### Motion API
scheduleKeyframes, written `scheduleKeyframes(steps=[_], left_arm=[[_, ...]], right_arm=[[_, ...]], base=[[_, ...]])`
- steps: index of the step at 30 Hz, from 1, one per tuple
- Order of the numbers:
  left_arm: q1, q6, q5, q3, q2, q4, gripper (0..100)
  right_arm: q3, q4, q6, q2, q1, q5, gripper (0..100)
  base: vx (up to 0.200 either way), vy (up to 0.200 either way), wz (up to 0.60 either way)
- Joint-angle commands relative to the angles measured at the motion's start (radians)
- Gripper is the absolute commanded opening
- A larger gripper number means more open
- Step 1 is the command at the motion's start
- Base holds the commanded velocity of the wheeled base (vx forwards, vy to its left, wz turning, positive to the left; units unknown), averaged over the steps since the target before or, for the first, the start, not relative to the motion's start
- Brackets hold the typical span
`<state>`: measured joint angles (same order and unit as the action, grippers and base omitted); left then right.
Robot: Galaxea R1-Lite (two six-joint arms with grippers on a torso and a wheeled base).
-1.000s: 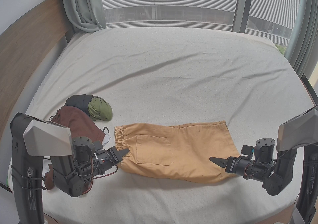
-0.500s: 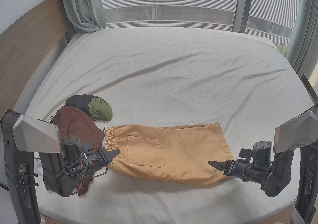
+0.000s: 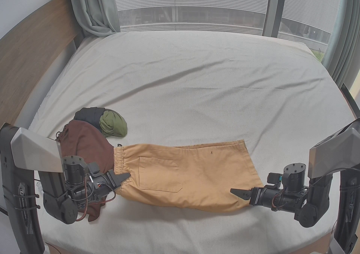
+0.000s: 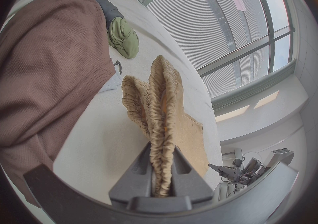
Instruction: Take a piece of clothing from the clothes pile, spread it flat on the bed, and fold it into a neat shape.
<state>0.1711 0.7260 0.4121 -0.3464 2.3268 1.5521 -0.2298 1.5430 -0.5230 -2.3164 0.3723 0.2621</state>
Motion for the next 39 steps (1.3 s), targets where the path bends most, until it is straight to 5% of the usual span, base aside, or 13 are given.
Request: scheduleKeyframes(steps=[1,18,39], left_arm=[[-0.035,-0.016,0.01,0.014,-0.014,0.0,0],[-0.036,-0.022,0.027,0.04,-0.083,-0.001,0],[0.203,-0.011,0.002,-0.097,-0.092,-0.003,0]], right_arm=[[0.013,0.0,0.0,0.025,0.028,0.002,100],[0.046,0.0,0.0,0.084,0.103,0.003,100],[0.046,0.0,0.0,0.129,0.096,0.003,100]], base=[[0.0,0.0,0.0],[0.0,0.0,0.0],[0.0,0.0,0.0]])
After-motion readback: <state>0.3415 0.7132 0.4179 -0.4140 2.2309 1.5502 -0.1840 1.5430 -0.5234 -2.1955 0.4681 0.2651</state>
